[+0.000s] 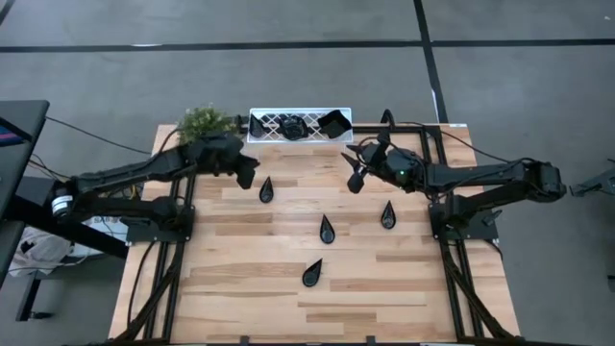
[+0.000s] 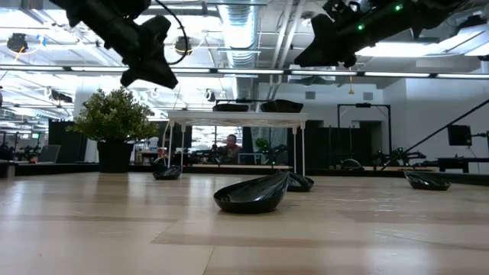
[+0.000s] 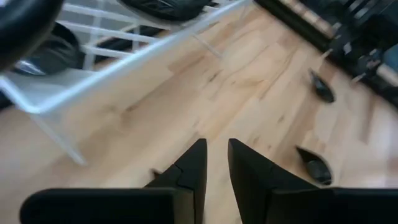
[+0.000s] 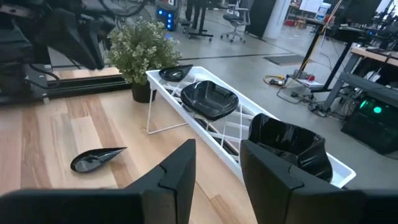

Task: Pick & Place Mini shaped plates
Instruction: Stack the drop shaped plate on the top of the drop shaped plate on the shelf

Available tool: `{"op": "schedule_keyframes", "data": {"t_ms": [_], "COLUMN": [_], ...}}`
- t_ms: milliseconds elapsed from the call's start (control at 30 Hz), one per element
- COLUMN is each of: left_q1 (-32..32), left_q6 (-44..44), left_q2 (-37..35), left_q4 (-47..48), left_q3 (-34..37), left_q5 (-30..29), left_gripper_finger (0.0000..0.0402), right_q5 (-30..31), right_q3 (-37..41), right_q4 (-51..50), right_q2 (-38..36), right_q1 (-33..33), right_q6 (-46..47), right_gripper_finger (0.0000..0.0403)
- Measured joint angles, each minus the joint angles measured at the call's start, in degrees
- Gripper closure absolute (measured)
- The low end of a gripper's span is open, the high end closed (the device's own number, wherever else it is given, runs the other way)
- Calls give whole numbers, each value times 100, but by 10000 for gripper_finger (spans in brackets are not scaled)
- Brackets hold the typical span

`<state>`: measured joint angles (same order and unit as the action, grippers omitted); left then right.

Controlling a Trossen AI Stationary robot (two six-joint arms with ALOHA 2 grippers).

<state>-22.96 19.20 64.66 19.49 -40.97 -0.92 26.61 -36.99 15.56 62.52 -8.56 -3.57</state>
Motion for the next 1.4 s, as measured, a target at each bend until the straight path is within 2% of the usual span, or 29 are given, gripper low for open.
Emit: {"op": "schedule_keyframes", "data": {"t_ms": [100, 200, 367, 500, 667, 767, 867, 1067, 1200, 1400], "left_q1": [148, 282, 393, 354, 347, 347, 347, 345, 347, 347], "left_q6": [348, 331, 293, 299, 752, 1350, 1571, 1830, 1808, 1292], "left_q2": [21, 41, 44, 44, 106, 362, 782, 1511, 1650, 1652], "left_q4": [-621, -1336, -1577, -1690, -1778, -1782, -1954, -2109, -2106, -1974], "left_q3": [323, 587, 804, 953, 1086, 1112, 1112, 1112, 1112, 1115], "left_q5": [6, -41, -412, -399, -381, -396, -333, -189, -182, -212], "left_gripper_finger": [335, 335, 328, 302, 248, 222, 210, 218, 229, 245], "right_q5": [141, 233, 245, 245, 243, 243, 243, 243, 242, 238], "right_q3": [2, 0, 0, 0, 0, 0, 0, 0, 0, 0], "right_q4": [4, 21, 8, -29, -89, -165, -182, -182, -182, -183], "right_q2": [0, 0, 0, 2, 3, 4, 4, 4, 4, 4], "right_q1": [85, 186, 363, 527, 647, 676, 678, 678, 698, 704], "right_q6": [-1, 11, 43, 45, 60, 61, 61, 178, 214, 366], "right_gripper_finger": [282, 282, 282, 282, 282, 282, 282, 282, 282, 282]}}
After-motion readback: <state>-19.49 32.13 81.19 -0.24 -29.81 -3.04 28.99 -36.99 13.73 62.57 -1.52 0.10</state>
